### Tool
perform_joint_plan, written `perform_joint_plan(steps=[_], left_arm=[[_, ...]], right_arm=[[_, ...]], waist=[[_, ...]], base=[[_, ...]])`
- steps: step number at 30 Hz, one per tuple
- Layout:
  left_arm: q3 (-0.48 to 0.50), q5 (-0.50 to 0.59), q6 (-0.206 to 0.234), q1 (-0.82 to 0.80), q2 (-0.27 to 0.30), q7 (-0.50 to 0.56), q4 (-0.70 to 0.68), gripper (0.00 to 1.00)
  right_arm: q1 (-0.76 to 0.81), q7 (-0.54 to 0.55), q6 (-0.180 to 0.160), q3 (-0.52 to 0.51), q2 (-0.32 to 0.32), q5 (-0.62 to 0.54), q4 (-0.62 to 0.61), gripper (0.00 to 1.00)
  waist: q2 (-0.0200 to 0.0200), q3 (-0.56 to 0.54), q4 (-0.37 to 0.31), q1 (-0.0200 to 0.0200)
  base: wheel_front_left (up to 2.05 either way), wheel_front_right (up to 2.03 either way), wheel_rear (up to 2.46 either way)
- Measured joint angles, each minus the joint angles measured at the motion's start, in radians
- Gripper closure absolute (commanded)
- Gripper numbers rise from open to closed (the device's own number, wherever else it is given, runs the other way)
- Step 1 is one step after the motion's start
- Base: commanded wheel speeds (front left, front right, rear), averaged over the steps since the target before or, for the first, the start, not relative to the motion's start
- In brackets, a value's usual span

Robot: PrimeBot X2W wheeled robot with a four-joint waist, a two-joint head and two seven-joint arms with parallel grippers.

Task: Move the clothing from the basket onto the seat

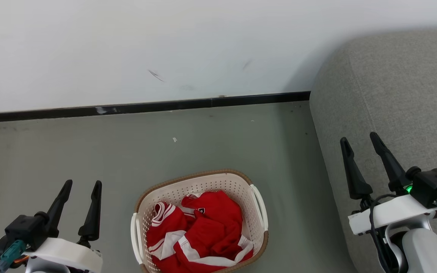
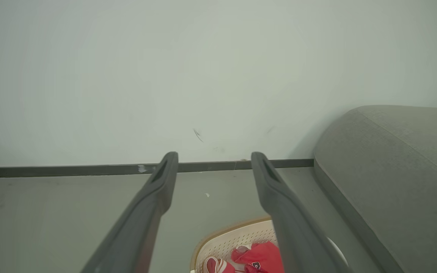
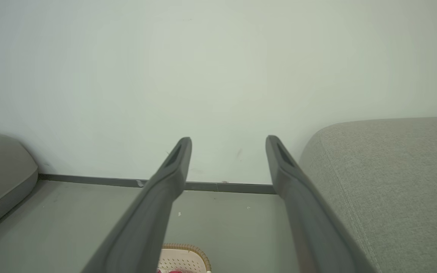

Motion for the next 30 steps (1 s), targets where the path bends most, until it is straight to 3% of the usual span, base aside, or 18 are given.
perform_joint_plan(steps=[30], left_arm=[[-0.119,-0.008,-0.044,-0.160,0.030,0.034,0.092,0.00]], right_arm=[[-0.119,-0.007,0.000,0.009,0.006,0.088,-0.109,0.00]], waist=[[0.0000,0.254,-0.059,-0.0001]], base=[[0.00,0.00,0.00]])
